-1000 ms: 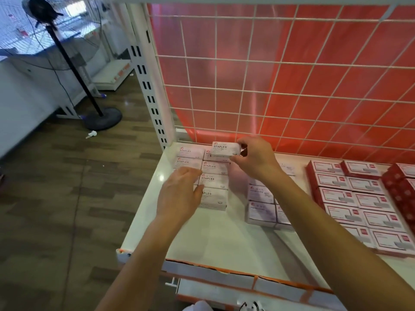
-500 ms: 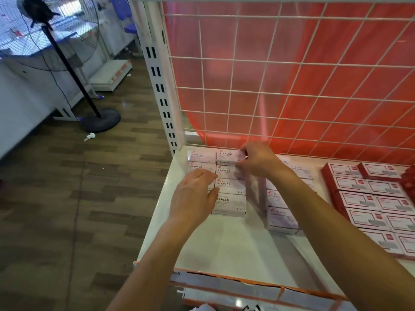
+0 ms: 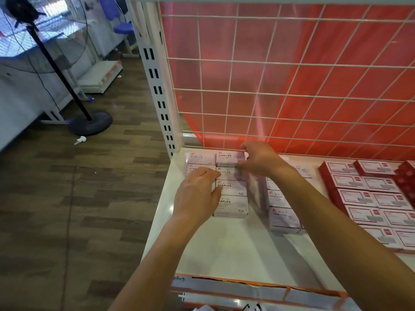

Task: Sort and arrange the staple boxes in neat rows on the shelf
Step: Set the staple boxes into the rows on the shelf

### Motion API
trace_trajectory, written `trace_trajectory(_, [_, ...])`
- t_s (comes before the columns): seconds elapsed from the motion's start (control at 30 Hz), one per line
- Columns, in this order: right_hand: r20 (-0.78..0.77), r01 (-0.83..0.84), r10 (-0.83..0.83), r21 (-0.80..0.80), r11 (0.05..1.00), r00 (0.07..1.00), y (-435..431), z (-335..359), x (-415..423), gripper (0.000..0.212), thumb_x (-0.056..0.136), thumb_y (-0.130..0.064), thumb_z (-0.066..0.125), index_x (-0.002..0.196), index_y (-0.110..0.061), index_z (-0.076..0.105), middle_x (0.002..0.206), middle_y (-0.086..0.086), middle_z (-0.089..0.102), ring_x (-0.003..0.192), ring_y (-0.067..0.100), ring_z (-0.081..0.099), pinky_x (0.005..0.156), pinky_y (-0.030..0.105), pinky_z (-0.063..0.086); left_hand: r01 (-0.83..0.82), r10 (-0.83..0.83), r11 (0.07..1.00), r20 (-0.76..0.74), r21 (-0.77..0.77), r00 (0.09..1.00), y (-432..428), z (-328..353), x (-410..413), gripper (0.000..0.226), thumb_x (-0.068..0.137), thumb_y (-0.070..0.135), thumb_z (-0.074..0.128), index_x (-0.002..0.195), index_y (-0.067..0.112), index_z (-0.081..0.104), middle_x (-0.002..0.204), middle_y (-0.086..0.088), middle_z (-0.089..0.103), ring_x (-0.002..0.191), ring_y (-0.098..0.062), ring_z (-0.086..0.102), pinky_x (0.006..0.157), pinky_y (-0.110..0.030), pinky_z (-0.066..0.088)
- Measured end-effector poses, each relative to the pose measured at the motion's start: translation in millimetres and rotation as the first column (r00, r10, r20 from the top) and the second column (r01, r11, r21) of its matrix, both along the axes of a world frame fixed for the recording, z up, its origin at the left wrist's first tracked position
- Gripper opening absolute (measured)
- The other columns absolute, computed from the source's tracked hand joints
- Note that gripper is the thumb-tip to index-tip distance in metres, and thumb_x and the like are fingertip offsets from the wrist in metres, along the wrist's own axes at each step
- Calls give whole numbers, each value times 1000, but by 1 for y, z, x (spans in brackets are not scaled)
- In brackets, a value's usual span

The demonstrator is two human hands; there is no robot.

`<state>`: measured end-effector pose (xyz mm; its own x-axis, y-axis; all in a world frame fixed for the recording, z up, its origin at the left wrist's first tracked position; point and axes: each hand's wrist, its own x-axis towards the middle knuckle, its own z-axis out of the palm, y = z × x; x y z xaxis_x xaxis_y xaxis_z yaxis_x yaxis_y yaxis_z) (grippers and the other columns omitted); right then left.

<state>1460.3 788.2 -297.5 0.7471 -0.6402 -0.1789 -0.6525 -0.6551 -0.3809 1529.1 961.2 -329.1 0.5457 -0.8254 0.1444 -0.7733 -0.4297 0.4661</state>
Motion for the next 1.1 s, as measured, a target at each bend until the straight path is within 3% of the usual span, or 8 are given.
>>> trace_trajectory(0.23, [150,49,-26,-146,988,988,13,12,-21,44,88,-31,62,128,-16,53,125,4,57,116,23,50,98,34,39,41,-39,999,51,-36,998,-22,15,-8,38,92,28,59,129,21,56,129,1,57,120,-20,50,102,-31,37])
trace_trajectory(0.4, [240,74,-14,-242,967,971,19,21,-64,40,88,-25,61,126,-11,56,124,9,59,116,27,49,98,31,32,102,-98,994,81,-50,992,-48,27,-35,40,93,29,56,132,21,54,134,0,55,124,-20,47,104,-30,34])
trace_trajectory(0.93, [176,252,-202,-336,908,963,-52,28,-271,52,88,-23,59,136,-10,46,142,10,45,132,27,36,110,31,21,367,-357,930,173,-26,918,-172,57,-219,47,91,26,57,136,17,49,136,-1,52,124,-23,44,103,-33,33])
trace_trajectory(1.1, [205,357,-304,-327,875,930,-85,31,-348,46,90,-23,55,133,-10,50,138,11,49,127,30,40,107,36,28,467,-451,883,201,-38,869,-220,61,-295,40,89,18,57,129,11,56,124,-8,59,115,-29,50,97,-38,39])
